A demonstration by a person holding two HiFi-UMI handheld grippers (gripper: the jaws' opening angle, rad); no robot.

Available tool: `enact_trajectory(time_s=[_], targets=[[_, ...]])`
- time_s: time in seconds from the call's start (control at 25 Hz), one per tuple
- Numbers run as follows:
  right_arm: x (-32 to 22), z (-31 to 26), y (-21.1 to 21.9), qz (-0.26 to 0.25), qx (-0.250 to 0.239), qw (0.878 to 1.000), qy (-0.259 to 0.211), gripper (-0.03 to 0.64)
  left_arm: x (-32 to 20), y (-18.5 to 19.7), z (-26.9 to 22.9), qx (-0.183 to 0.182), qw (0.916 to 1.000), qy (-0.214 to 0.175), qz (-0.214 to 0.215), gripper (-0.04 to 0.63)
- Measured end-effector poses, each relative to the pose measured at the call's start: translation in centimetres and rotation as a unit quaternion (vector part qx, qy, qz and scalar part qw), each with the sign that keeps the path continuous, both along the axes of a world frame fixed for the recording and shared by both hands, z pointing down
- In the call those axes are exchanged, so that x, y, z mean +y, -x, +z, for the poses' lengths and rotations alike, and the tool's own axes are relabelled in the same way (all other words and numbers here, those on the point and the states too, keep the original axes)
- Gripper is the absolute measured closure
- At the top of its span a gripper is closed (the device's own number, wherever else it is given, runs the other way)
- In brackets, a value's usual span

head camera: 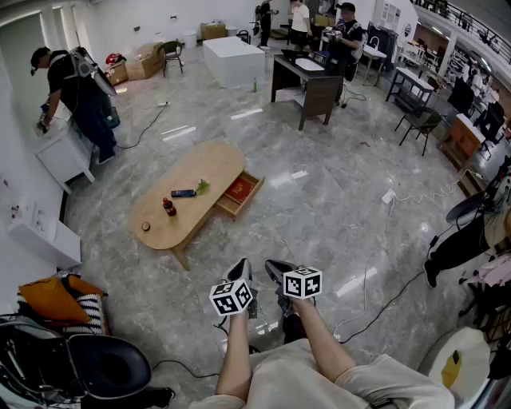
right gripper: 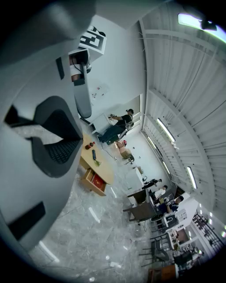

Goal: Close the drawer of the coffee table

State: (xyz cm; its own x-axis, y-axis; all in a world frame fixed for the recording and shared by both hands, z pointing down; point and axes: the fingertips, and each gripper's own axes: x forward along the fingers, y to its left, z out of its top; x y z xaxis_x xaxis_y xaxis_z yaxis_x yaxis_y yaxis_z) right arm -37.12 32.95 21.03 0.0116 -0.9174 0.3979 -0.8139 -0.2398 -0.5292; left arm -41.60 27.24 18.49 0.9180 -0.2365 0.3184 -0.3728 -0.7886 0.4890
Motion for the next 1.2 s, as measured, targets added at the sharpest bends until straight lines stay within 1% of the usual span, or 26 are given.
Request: enact_trajectory(time_s=[0.16,0.32,0.52,0.56,0.68,0.72,0.8,0.92,1.0,1.08,1.12,1.2], targets=[[-0.9,0.4,-0.7,-0.002,0.009,1.000,0.000,0.601,-0.9,-0.7,0.6,-0.003,1.0000,0.002,-0.001,0.584],[-1.0,0.3,-2.0,-0.009,0.006,1.000,-0.005,0.601,-0.8,-2.4,0.7,-0.005,1.0000,0.007,-0.002,0.584],[-2.4,0.0,-4.8,-0.007,0.026,1.000,-0.011,0.601,-1.6,-5.2,0.7,-0.018,0.9997,-0.006,0.017,0.584],[-2.8,-0.2,-5.5,-0.005,0.017,1.000,-0.020,0.601,-1.9,-5.8,0.7,-0.020,0.9996,-0.007,0.017,0.584],[-3.8,-1.6,-7.3,-0.004,-0.044,0.996,-0.073,0.602,-2.5,-8.2,0.3,-0.021,0.9996,-0.007,0.020,0.584],[-4.1,-2.0,-8.1,-0.003,-0.056,0.995,-0.085,0.602,-2.6,-9.2,-0.2,-0.018,0.9995,-0.010,0.022,0.584],[-4.7,-2.5,-9.5,-0.004,-0.053,0.995,-0.090,0.601,-3.0,-11.0,-1.2,-0.016,0.9992,-0.022,0.028,0.584],[-5.8,-3.1,-11.9,-0.007,-0.044,0.995,-0.090,0.601,-4.1,-13.2,-2.2,-0.021,0.9984,-0.042,0.031,0.584],[-5.7,-3.7,-14.1,0.011,-0.071,0.991,-0.111,0.601,-4.1,-14.8,-1.9,-0.027,0.9985,-0.039,0.027,0.584],[-5.3,-4.4,-16.9,0.032,-0.105,0.984,-0.142,0.602,-3.3,-16.9,-1.1,-0.033,0.9986,-0.032,0.027,0.584],[-5.2,-4.8,-18.2,0.033,-0.108,0.982,-0.151,0.601,-2.9,-17.9,-0.7,-0.035,0.9984,-0.033,0.031,0.584],[-5.2,-5.4,-20.3,0.021,-0.096,0.983,-0.157,0.601,-2.1,-20.0,-0.4,-0.041,0.9975,-0.043,0.039,0.584]])
